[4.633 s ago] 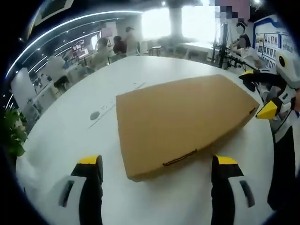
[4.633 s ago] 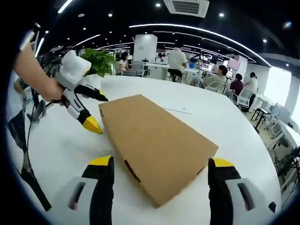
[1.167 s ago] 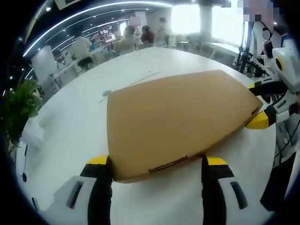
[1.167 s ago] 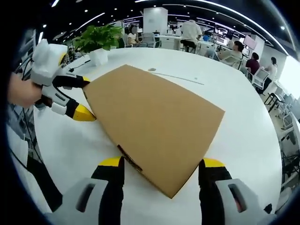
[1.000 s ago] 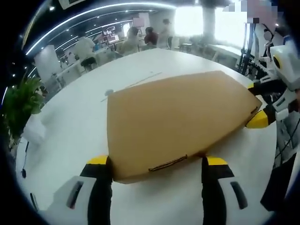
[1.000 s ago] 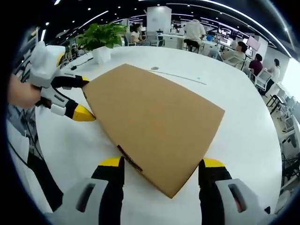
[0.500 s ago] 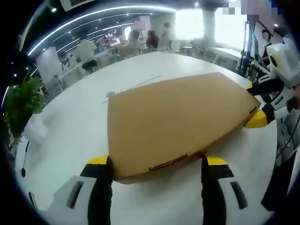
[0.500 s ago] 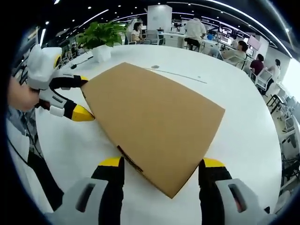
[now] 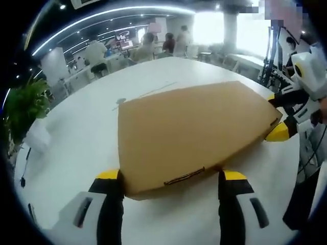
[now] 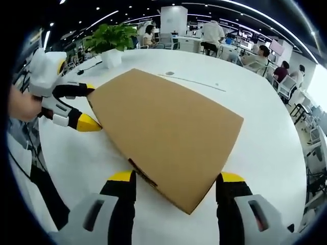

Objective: Operate the shoe box by opening the lid, removing the specified soft item, and placing it in the target area until the item is outside and the box remains undamaged.

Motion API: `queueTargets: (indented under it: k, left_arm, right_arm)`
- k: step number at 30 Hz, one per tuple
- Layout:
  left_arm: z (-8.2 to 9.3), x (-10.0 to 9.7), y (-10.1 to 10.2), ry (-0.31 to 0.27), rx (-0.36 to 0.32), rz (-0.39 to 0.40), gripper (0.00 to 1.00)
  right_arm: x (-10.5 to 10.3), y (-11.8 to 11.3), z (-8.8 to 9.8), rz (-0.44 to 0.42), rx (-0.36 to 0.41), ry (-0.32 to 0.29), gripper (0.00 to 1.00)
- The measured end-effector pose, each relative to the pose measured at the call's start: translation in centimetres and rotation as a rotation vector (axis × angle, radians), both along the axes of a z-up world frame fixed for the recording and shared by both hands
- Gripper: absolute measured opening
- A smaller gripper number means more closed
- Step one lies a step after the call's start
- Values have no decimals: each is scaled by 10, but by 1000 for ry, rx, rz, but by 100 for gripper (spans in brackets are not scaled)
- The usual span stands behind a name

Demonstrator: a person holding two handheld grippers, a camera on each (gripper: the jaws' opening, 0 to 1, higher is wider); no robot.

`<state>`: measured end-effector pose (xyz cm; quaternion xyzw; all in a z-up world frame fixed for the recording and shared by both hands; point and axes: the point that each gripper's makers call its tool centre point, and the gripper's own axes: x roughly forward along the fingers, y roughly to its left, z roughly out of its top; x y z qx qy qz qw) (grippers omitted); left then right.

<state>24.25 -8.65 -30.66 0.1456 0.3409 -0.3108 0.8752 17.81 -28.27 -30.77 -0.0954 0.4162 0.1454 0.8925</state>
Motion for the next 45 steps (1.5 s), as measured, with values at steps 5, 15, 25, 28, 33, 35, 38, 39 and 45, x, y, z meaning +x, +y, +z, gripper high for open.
queueTargets:
  k: [5,15,25,28,33,35,38,39,45]
  left_arm:
    - [0,-6,0,7,7,21,76]
    - [1,-16,7,45,-1,39,71]
    - [2,-29,11,55,-11,81,70]
    - [1,-33,12,54,-9,85,69]
    - [1,-37,13,54,-14,95,68]
    - [1,-39,13,49,-12,100,68]
    - [1,-40,15,49,-12,97,66]
    - [1,-41,16,52,-12,98,66]
    - [1,-45,16,48,-12,118,66]
  right_arm:
    - [-3,1,0,9,-6,0,64]
    - [-7,2,-1,34,-11,5,64]
    - [-10,3,-2,74,-20,22,64]
    - [-12,3,-1,85,-21,23,64]
    - [-13,3,-1,95,-19,27,64]
    - [-13,3,-1,99,-16,30,64]
    - [-14,3,-2,108,-11,35,63]
    - [-15,3,-1,114,-10,35,63]
    - [-16,4,-2,120,-15,38,63]
